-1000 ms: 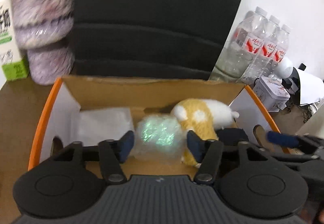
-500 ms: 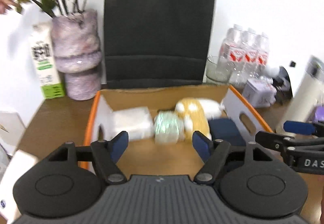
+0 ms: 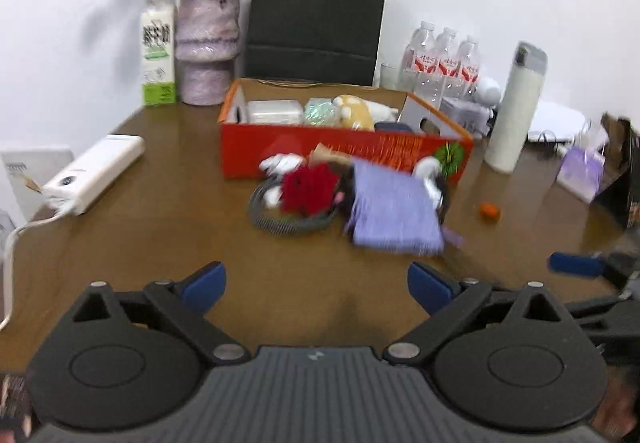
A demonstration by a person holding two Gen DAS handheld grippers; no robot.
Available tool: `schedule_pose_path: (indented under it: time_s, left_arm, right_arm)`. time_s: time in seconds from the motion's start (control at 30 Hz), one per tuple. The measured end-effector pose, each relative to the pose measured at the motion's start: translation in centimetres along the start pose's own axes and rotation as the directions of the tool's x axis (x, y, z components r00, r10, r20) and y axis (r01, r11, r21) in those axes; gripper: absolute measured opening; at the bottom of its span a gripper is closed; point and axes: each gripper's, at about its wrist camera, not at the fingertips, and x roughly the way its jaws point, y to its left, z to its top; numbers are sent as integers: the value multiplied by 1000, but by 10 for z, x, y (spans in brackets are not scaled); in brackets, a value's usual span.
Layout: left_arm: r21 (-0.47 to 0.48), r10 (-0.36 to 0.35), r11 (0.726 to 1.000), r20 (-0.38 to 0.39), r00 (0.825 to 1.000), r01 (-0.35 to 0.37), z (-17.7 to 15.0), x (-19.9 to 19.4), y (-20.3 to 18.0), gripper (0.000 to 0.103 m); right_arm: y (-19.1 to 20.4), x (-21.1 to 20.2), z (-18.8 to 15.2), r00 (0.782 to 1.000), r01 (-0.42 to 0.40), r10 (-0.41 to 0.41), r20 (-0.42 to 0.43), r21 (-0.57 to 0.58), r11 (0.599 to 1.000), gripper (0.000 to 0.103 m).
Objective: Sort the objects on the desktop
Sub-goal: 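Withdraw both tools from the box back over the table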
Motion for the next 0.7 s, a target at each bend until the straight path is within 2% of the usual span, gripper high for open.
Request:
schedule_pose_path:
  time_s: [0.07,0.1,0.23,0.37,0.53,0.7]
  left_arm:
    - [33,48,998,58,997,-49,-25,-13,-3,101]
    - [55,60,996,62,996,-64,-36,-17,-5,101]
    - [69,29,997,28,999,-31,-54,-20,-4,101]
    - [48,18,999,68,998,-22,-59,-26,-1,103]
    - [38,14,999,77,997,-17,-61,-26,-1,103]
    - [45,11,999,40,999,-13,-60,-20,-3,103]
  right_arm:
    - [2,-17,-17,999,11,-11,33,-15,1000,98]
    - [3,-23,-24,999,7,-6,43,-15,1000,98]
    - [5,-40,-38,999,-12,12,35,18,1000,99]
    - [5,-48,-52,998,-27,22,57,92,995,99]
    - [-6,-46,-52,998,-36,25,66,165,986,99]
    - [-14,-41,-52,997,-79,73,34,229,970,99]
